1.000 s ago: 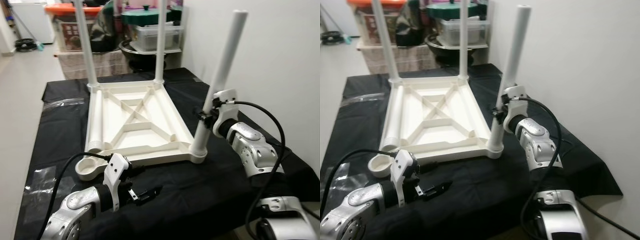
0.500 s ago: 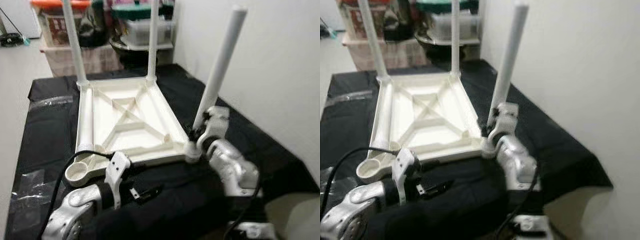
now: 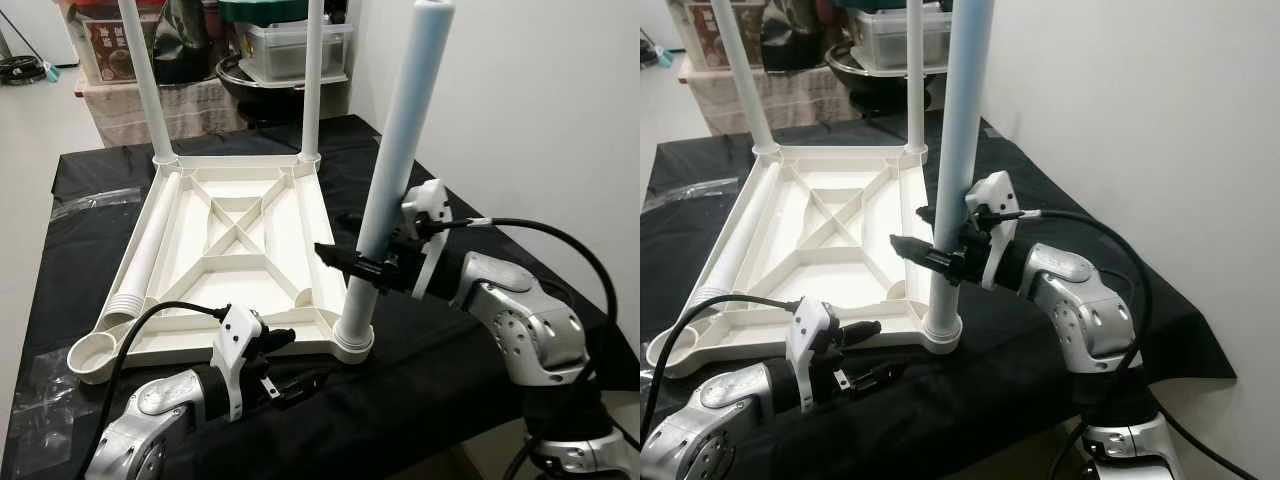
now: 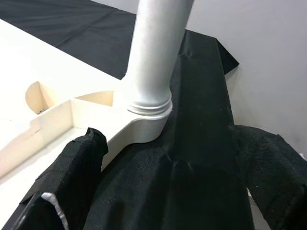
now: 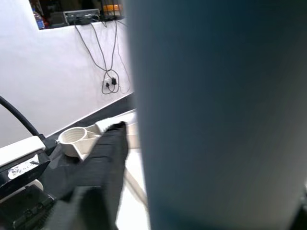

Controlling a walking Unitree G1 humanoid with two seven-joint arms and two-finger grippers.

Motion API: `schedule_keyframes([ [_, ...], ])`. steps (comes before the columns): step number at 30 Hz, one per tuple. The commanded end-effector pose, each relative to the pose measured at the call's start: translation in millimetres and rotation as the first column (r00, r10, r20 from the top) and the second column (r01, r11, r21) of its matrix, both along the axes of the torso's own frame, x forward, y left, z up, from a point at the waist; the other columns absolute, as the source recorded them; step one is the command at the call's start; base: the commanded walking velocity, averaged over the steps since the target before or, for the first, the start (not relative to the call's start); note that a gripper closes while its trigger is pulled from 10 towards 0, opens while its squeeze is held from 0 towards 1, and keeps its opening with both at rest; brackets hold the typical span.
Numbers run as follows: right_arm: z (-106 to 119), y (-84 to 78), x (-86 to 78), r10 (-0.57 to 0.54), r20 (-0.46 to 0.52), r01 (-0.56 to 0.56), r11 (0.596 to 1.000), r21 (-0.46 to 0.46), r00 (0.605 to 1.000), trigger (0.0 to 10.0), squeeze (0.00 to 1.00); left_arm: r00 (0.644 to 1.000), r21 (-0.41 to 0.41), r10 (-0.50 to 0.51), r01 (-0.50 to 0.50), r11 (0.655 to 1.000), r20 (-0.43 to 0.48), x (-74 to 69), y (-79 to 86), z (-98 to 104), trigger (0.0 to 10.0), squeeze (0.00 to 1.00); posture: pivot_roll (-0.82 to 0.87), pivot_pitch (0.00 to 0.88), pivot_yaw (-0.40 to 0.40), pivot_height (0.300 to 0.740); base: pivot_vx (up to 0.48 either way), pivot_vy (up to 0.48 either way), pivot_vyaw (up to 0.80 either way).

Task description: Building children table

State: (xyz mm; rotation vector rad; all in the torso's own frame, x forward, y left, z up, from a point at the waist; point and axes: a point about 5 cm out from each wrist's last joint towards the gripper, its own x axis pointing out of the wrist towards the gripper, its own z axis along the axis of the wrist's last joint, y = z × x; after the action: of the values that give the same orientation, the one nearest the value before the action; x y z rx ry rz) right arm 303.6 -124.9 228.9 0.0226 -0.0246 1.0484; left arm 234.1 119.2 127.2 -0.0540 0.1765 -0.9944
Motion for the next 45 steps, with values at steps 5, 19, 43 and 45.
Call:
schedule_keyframes([
  [5, -24.8, -0.7, 28.4, -0.266, -0.086, 0.254, 0.959, -0.126, 0.96, 0.0, 0.0, 1.0, 0.017, 0.009, -0.009, 1.0, -0.005, -2.6, 4.9, -1.8, 10.0, 0.0, 0.1, 0.0, -0.084, 0.74, 0.0, 0.0, 0.0],
  [19, -82.2, -43.8, 45.0, -0.864, -0.265, 0.815, 0.495, -0.3, 0.428, 10.0, 0.0, 1.0, 0.02, -0.009, 0.01, 1.0, -0.008, -3.1, 2.2, -2.3, 10.0, 0.0, 0.08, 0.0, -0.071, 0.74, 0.0, 0.0, 0.0],
  [43, 1.0, 7.0, -14.4, 0.18, 0.032, -0.18, 0.984, -0.001, 0.983, 10.0, 0.0, 1.0, 0.027, -0.003, 0.003, 1.0, -0.001, -2.8, 6.4, -1.3, 10.0, 0.0, 0.1, 0.0, -0.084, 0.74, 0.0, 0.0, 0.0],
  [45, -1.6, 7.0, -12.7, 0.175, 0.022, -0.175, 0.985, -0.008, 0.984, 10.0, 0.0, 1.0, 0.027, -0.002, 0.002, 1.0, -0.002, -3.5, 6.3, -1.7, 10.0, 0.0, 0.1, 0.0, -0.087, 0.74, 0.0, 0.0, 0.0],
])
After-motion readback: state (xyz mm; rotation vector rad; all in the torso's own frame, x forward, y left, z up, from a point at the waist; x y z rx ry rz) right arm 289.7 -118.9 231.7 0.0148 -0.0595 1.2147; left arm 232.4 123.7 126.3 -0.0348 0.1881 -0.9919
